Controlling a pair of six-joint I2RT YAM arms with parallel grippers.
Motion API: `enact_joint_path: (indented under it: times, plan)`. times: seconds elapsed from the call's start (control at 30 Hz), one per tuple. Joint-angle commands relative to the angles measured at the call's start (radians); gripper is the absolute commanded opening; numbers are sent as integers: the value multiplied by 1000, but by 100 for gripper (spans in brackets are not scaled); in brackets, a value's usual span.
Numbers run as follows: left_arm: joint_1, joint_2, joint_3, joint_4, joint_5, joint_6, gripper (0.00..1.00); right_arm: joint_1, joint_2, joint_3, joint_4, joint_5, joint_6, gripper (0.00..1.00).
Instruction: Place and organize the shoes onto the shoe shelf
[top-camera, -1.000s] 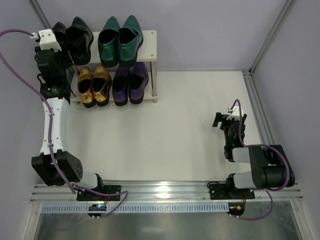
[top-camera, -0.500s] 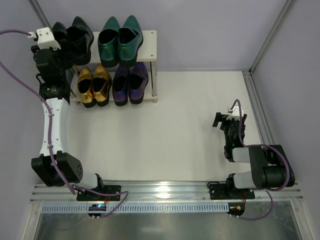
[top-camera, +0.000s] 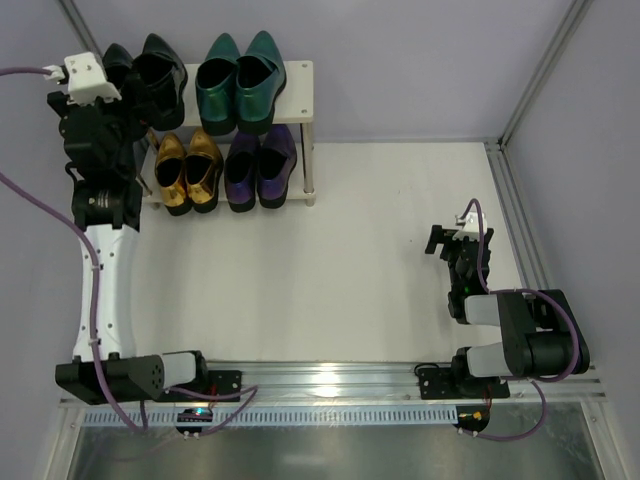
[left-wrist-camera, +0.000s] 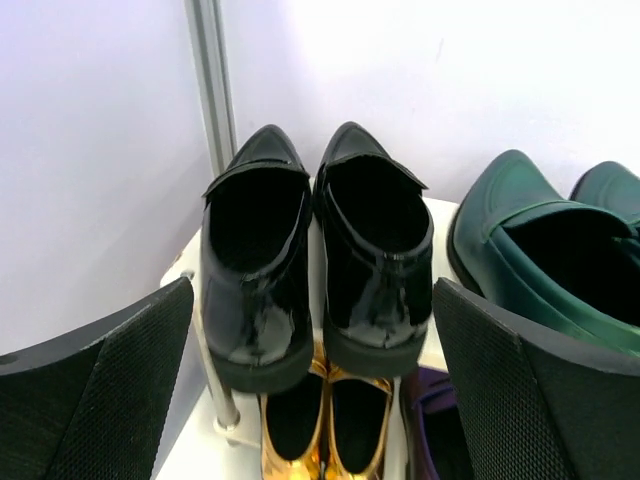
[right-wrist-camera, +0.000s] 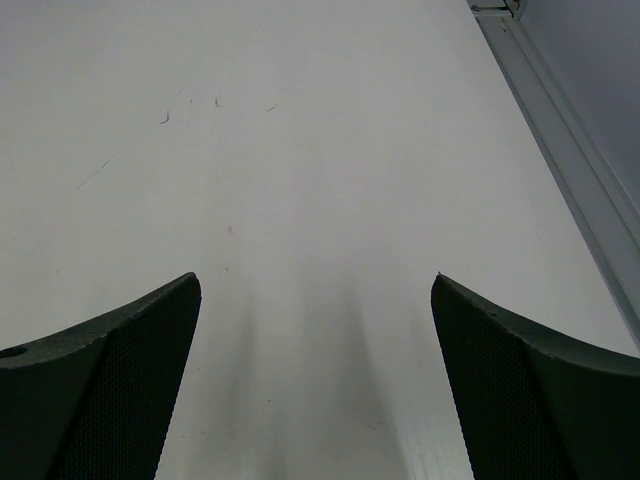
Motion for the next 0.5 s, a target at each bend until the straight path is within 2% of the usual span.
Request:
enact_joint_path:
  times: [0.0,0.13,0.3,0.47]
  plan:
    - [-17,-117,11,-125,-55,-60,100,-3,-12,7,50,-9,14,97]
    - [-81,-247,-124,-230,-29,-157,100,-3,-12,9,51,-9,14,97]
    - [-297,-365,-284,-312,-23,-234,100,-3,-12,9,51,-7,14,97]
    - [-425,-413,-414,-326,-26,-327,98,-3,-14,9,51,-9,14,97]
